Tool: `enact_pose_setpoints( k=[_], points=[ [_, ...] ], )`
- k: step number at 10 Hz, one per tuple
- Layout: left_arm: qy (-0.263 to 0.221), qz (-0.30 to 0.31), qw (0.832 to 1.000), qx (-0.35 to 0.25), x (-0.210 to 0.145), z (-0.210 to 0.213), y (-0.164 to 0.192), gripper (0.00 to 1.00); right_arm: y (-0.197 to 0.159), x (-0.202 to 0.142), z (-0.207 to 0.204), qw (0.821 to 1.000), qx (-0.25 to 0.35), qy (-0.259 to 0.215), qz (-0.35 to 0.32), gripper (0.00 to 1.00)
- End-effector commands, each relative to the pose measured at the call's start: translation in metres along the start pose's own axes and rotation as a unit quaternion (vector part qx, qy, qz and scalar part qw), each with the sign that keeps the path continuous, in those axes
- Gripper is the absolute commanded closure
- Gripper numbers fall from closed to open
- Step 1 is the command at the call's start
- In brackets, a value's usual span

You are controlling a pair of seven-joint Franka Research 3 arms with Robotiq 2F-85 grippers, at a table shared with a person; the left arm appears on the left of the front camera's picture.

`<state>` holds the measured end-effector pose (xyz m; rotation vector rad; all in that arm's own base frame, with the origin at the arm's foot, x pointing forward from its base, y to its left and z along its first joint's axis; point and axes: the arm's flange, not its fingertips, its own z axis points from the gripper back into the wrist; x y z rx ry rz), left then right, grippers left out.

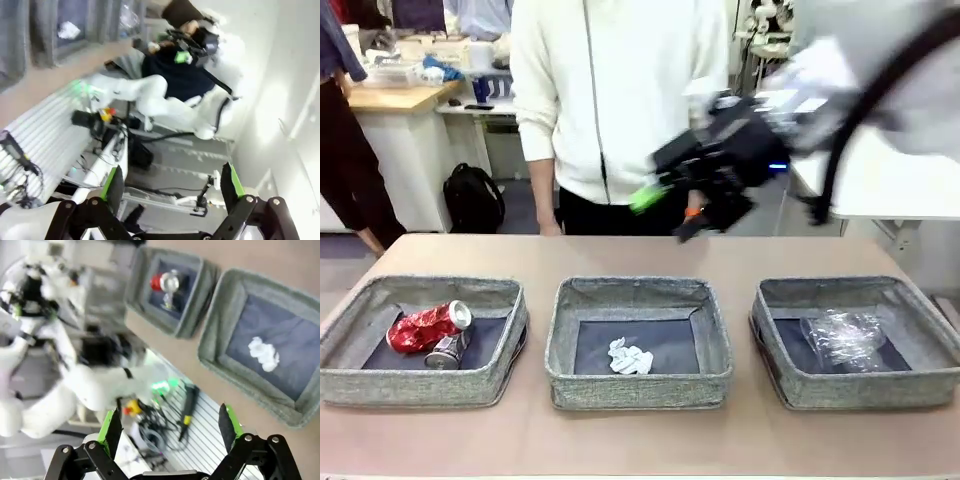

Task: Sort the waste into the appropriate baskets.
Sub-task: Place the picked waste into the Fabric basket indicated by the person.

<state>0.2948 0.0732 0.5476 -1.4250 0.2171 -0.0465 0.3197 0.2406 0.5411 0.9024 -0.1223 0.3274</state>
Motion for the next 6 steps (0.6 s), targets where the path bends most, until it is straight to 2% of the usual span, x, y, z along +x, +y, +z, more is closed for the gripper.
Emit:
enact_pose_setpoints(
  k=[1,2,4,6],
  points=[
    [0.031,0.046,0.998,-0.030,0.004,-0.028,0.002,0.00,-0.051,-0.056,0.043,0.994,0.065,-0.084,-0.025,0.00],
    [0.037,0.064,0.997,-0.032,0.006,-0.035,0.008,0.00,-0.075,-0.066,0.065,0.988,0.098,-0.114,-0.037,0.00],
    [-0.009,0.071,0.996,-0.052,0.016,-0.041,0.017,0.00,-0.120,-0.091,0.097,0.969,0.187,-0.155,-0.049,0.00],
    [-0.043,0.057,0.997,-0.029,0.024,-0.053,0.027,0.00,-0.149,-0.125,0.111,0.950,0.256,-0.172,-0.054,0.00]
  ],
)
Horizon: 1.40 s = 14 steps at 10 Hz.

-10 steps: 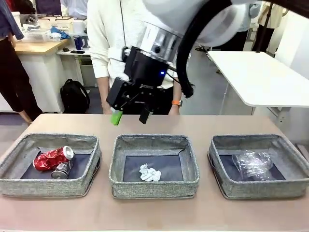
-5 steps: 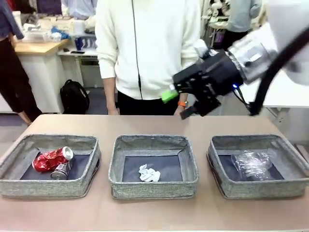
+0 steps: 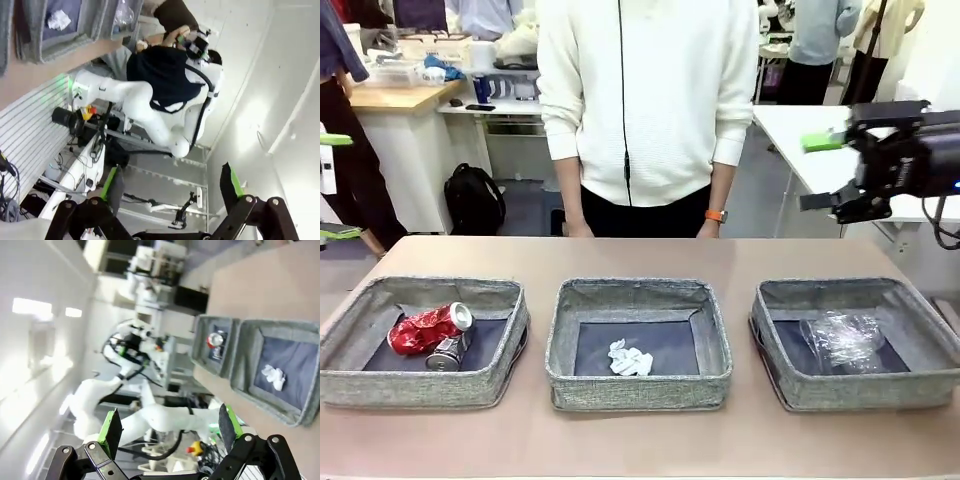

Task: Sort the waste into the appropriate baskets.
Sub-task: Place the picked waste into the Fabric basket indicated by the person.

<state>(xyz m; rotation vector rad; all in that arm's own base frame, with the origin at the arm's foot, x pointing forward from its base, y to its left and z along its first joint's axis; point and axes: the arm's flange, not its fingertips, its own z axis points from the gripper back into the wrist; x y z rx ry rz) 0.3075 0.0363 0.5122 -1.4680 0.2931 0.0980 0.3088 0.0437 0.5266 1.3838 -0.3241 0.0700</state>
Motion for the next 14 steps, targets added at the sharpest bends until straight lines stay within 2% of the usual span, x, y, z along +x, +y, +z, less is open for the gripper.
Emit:
enact_pose_setpoints(
  k=[1,2,4,5,6,14],
  points=[
    [-0.095,-0.051,0.994,-0.002,0.007,-0.026,0.002,0.00,-0.054,-0.080,0.017,0.998,0.060,0.005,-0.018,0.00],
    [-0.180,-0.096,0.979,-0.022,0.012,-0.036,0.001,0.00,-0.060,-0.091,0.021,0.996,0.070,0.027,-0.048,0.00],
    [-0.200,-0.091,0.974,-0.057,0.015,-0.046,-0.005,0.00,-0.065,-0.106,0.021,0.995,0.068,0.048,-0.046,0.00],
    [-0.237,-0.077,0.967,-0.055,0.020,-0.050,-0.005,0.00,-0.029,-0.003,0.039,0.996,0.071,0.024,-0.048,0.00],
    [-0.188,-0.080,0.978,-0.046,0.022,-0.019,-0.010,0.00,-0.029,-0.003,0.039,0.996,0.071,0.024,-0.048,0.00],
    [-0.188,-0.080,0.978,-0.046,0.022,-0.019,-0.010,0.00,-0.029,-0.003,0.039,0.996,0.071,0.024,-0.048,0.00]
  ],
)
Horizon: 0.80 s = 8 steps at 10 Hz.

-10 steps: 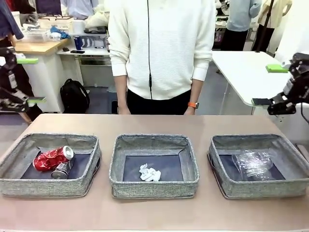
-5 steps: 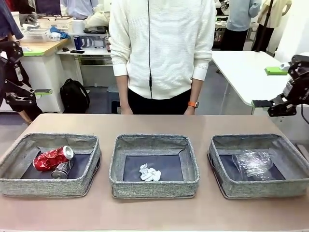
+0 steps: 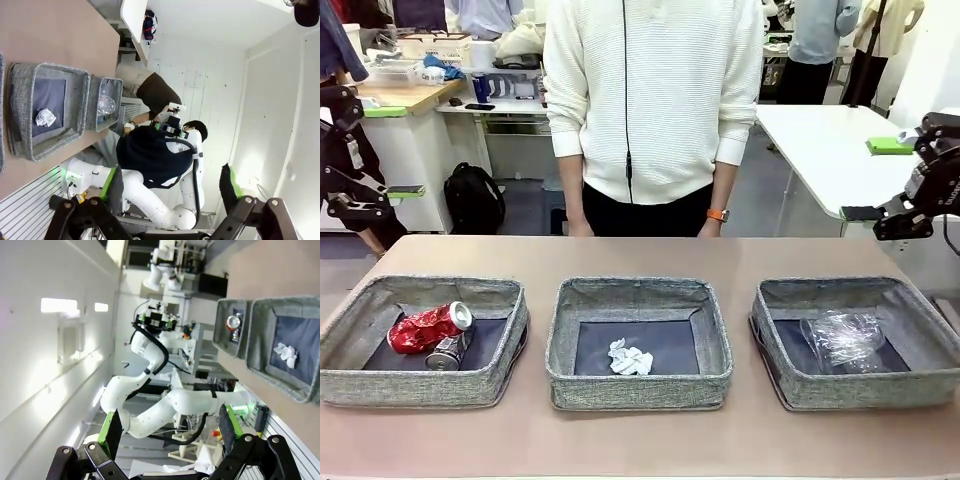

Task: Sort the waste into the appropriate baskets.
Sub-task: Place the picked waste into the Fabric basket indicated by the person.

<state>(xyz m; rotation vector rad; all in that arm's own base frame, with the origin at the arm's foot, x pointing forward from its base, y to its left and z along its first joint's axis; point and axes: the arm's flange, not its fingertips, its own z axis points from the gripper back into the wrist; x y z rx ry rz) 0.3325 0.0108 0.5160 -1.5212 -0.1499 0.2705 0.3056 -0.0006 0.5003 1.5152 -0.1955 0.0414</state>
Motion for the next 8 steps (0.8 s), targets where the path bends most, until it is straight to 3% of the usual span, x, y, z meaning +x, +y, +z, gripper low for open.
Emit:
enact_pose_setpoints(
  k=[1,8],
  points=[
    [0.007,-0.001,1.000,-0.002,-0.0029,0.0038,0.0012,0.00,0.0035,0.0009,-0.0009,1.000,0.010,-0.005,0.007,0.00],
    [0.007,-0.001,1.000,-0.002,-0.0029,0.0038,0.0012,0.00,0.0035,0.0009,-0.0009,1.000,0.010,-0.005,0.007,0.00]
  ],
)
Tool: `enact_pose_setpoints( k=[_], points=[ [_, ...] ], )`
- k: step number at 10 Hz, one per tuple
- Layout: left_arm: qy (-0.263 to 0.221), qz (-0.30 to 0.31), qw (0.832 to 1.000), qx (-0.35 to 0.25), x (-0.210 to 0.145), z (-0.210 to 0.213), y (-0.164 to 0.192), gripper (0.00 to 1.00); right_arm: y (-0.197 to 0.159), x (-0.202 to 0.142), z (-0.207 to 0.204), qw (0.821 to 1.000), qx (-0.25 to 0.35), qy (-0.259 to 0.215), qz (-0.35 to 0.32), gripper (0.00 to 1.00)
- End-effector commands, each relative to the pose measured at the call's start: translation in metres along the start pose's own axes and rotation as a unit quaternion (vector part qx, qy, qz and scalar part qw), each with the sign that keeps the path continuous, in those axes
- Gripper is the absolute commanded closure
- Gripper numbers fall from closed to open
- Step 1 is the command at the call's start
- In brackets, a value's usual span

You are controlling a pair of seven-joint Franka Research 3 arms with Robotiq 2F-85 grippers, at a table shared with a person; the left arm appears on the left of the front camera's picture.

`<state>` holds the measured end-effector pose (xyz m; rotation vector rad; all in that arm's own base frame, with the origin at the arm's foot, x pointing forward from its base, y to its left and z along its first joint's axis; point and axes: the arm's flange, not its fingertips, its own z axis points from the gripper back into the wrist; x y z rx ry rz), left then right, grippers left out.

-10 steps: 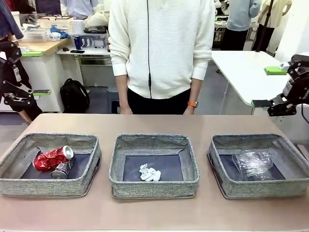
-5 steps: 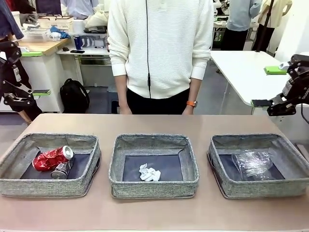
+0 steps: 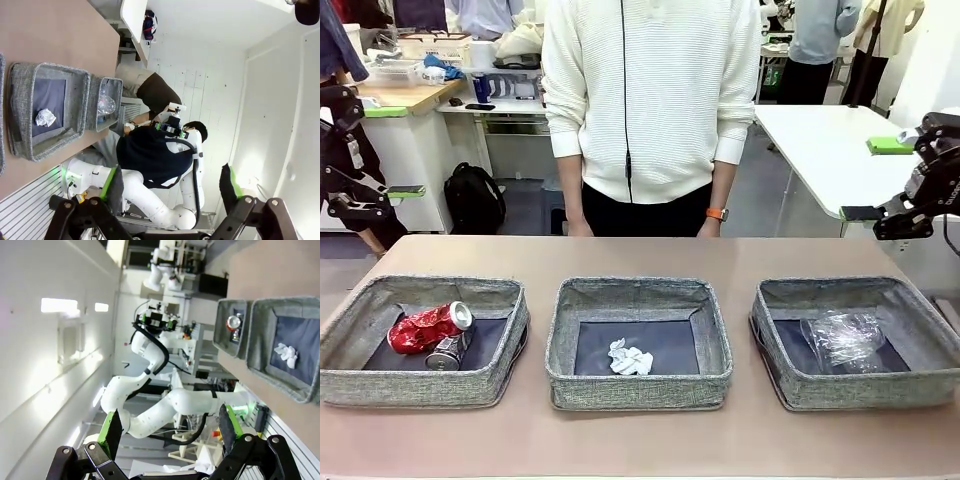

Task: Sort the waste into the appropriate baskets.
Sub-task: Place the picked waste into the Fabric basket indicated by the person.

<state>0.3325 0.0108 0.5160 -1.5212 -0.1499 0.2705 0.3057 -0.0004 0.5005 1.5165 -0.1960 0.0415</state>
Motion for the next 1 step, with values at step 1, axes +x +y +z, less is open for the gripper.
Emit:
enact_pose_setpoints(
  k=[1],
  points=[
    [0.007,-0.001,1.000,-0.002,-0.0029,0.0038,0.0012,0.00,0.0033,0.0008,-0.0007,1.000,0.010,-0.005,0.007,0.00]
  ],
)
